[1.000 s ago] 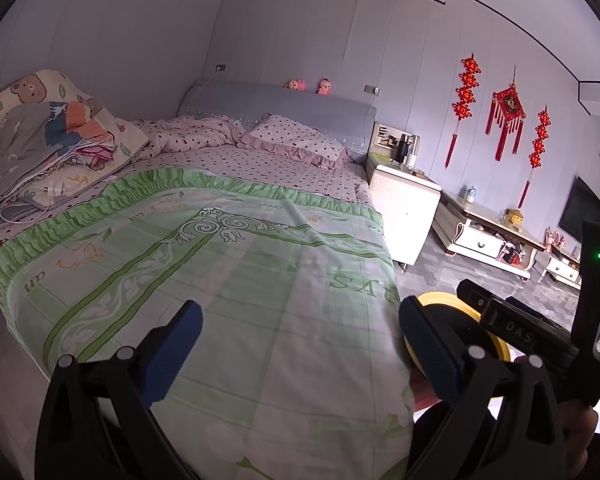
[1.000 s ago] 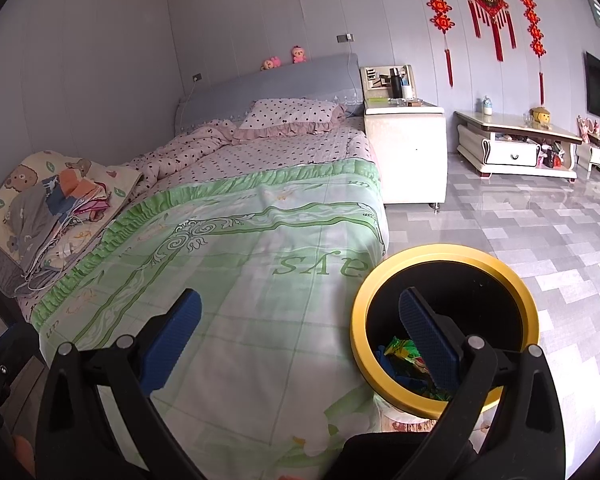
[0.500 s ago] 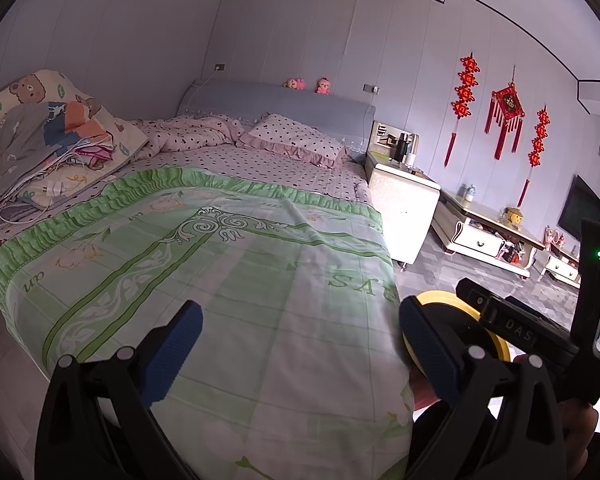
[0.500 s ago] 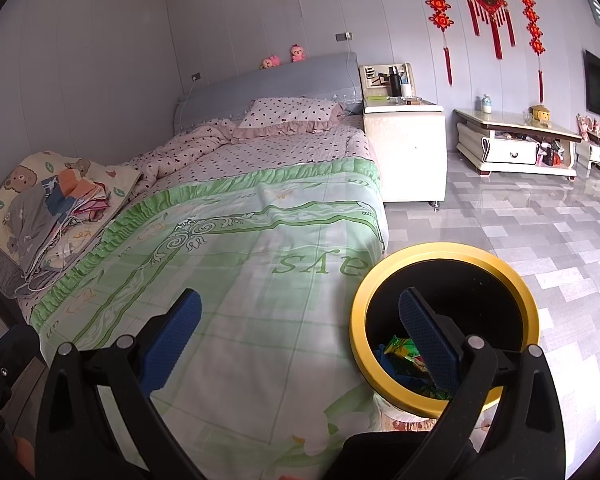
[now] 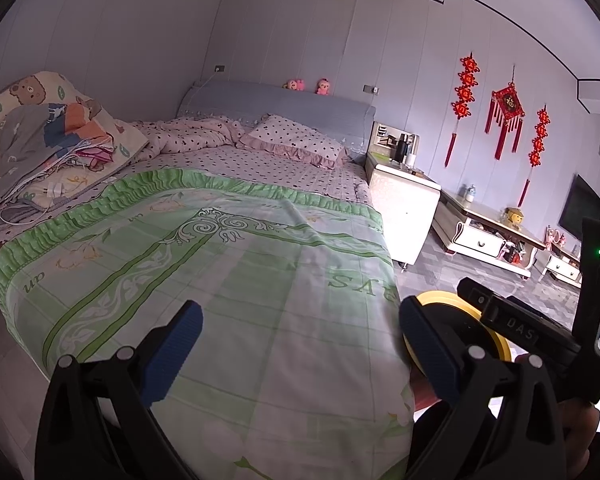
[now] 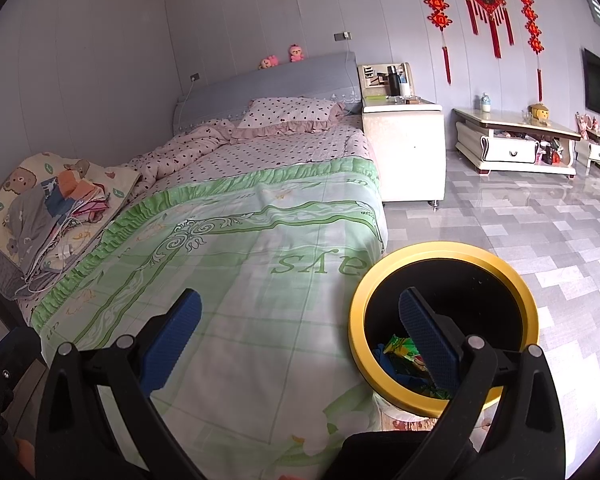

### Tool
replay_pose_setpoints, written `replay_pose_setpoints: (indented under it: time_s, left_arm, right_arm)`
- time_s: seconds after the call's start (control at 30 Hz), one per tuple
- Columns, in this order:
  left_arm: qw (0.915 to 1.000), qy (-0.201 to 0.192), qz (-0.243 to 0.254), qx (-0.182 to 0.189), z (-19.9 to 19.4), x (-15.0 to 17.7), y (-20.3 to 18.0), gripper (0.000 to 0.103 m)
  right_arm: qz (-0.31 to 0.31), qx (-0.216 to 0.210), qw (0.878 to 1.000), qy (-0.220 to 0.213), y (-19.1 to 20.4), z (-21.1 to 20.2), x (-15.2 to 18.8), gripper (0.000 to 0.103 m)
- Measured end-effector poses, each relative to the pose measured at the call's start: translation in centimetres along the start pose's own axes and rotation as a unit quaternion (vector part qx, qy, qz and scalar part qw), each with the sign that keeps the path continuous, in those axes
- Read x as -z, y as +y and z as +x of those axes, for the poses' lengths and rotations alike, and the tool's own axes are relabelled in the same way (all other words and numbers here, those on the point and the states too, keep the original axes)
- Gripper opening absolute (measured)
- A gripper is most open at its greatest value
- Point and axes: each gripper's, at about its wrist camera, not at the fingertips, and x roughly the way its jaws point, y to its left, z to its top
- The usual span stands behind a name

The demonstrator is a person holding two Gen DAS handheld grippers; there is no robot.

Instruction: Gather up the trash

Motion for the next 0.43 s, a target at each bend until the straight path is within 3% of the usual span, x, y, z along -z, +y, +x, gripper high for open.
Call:
replay_pose_setpoints:
  time_s: [0.43]
  left_arm:
    - [0.9999, 0.009, -0.004, 0.004, -0.18, -0.1, 0.44, 0.095]
  right_arm:
    - [0.001, 0.0, 1.0, 0.001, 0.03, 0.05, 0.12, 0.095]
